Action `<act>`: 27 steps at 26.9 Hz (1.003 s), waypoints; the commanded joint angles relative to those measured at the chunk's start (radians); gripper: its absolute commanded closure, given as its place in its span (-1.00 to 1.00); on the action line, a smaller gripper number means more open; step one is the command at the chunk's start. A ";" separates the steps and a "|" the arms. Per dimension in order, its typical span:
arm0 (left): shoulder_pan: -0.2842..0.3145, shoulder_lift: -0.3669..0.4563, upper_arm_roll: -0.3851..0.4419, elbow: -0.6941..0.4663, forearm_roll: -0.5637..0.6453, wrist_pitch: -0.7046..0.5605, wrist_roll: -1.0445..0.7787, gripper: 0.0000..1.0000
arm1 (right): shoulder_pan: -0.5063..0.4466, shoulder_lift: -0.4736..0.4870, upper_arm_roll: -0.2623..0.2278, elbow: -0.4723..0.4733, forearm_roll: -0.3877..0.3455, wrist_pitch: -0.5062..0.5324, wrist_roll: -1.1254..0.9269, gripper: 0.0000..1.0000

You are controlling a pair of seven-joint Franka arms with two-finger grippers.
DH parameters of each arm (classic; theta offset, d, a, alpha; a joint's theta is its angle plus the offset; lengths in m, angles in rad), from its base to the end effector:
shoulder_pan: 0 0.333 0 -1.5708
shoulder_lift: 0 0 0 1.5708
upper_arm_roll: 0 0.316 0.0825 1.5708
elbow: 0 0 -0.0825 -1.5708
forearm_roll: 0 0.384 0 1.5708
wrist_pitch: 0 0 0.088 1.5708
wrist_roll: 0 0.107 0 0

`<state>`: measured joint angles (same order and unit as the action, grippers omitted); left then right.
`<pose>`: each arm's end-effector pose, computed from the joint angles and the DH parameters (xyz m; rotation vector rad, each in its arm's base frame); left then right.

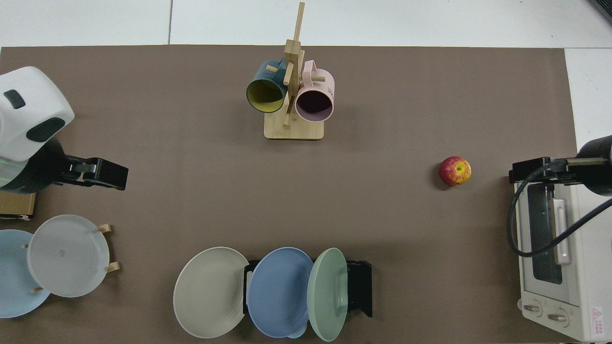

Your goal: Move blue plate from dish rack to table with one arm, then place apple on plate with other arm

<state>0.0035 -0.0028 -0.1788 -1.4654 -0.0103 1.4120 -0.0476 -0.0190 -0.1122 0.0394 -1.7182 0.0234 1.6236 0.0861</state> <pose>0.5285 -0.0950 0.6614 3.1300 -0.2023 -0.0806 0.5230 0.0142 0.6197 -3.1199 0.1045 -0.0257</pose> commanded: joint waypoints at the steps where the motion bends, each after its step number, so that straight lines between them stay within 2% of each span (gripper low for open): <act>1: 0.006 -0.022 0.001 -0.036 0.000 0.027 -0.005 -1.00 | -0.013 -0.007 0.007 -0.012 0.003 0.019 -0.029 -1.00; 27: -0.017 -0.026 -0.013 -0.042 0.016 0.027 -0.023 -1.00 | -0.013 -0.007 0.007 -0.012 0.003 0.019 -0.029 -1.00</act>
<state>0.0030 -0.0038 -0.1938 -1.4719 -0.0043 1.4189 -0.0587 -0.0190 -0.1122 0.0394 -1.7182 0.0234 1.6236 0.0861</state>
